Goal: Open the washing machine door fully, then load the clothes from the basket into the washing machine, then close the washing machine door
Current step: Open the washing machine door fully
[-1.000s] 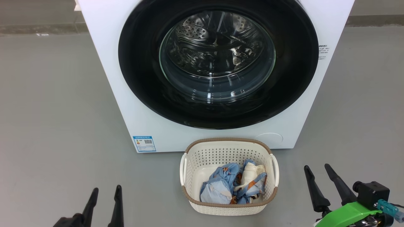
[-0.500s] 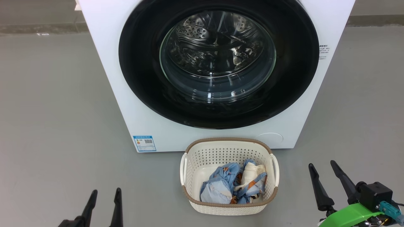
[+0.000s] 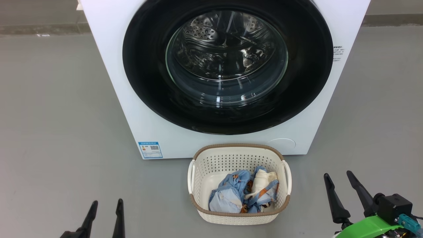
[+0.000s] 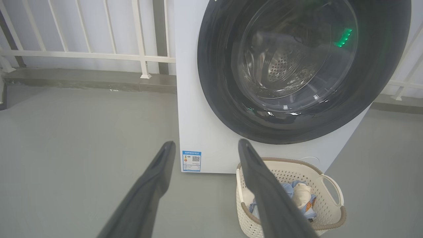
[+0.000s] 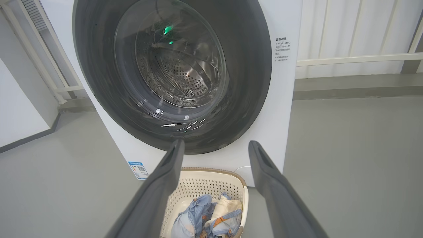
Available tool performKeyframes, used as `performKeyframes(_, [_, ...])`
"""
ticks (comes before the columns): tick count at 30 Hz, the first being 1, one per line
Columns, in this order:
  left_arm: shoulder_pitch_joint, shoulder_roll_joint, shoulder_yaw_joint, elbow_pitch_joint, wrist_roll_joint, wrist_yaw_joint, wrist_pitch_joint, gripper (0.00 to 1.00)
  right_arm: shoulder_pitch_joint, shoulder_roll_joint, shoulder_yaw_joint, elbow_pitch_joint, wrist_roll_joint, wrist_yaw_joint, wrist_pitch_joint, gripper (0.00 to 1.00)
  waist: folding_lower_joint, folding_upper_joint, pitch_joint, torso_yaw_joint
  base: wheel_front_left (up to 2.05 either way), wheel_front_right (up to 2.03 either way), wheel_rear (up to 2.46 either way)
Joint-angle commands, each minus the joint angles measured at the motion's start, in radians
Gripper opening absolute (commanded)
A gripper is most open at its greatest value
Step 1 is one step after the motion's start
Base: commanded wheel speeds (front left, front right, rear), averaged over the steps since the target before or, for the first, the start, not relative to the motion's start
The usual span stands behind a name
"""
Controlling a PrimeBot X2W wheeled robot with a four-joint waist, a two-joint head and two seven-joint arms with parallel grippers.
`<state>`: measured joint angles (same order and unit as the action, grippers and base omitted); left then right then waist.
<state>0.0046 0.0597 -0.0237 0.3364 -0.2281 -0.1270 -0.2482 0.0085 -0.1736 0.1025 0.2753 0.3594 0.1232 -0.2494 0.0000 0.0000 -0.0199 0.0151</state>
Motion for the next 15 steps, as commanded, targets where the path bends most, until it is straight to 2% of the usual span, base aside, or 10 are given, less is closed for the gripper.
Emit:
performKeyframes(1, [-0.031, 0.007, 0.040, -0.028, 0.029, -0.004, -0.014, 1.00, -0.018, -0.012, 0.014, -0.028, -0.011, 0.008, -0.012, 1.00, 0.0000, 0.0000, 0.004, 0.000, 0.36, 0.36, -0.73])
performKeyframes(7, [-0.031, 0.003, 0.047, -0.034, 0.040, -0.004, -0.014, 1.00, -0.018, -0.013, 0.013, -0.030, -0.011, 0.008, -0.012, 1.00, 0.0000, 0.0000, 0.009, 0.000, 0.56, 0.56, -1.12])
performKeyframes(15, [-0.034, 0.001, 0.048, -0.040, 0.045, -0.004, -0.014, 1.00, -0.021, -0.012, 0.011, -0.031, -0.010, 0.008, -0.012, 1.00, 0.0000, 0.0000, 0.014, 0.003, 1.13, 1.13, -2.26])
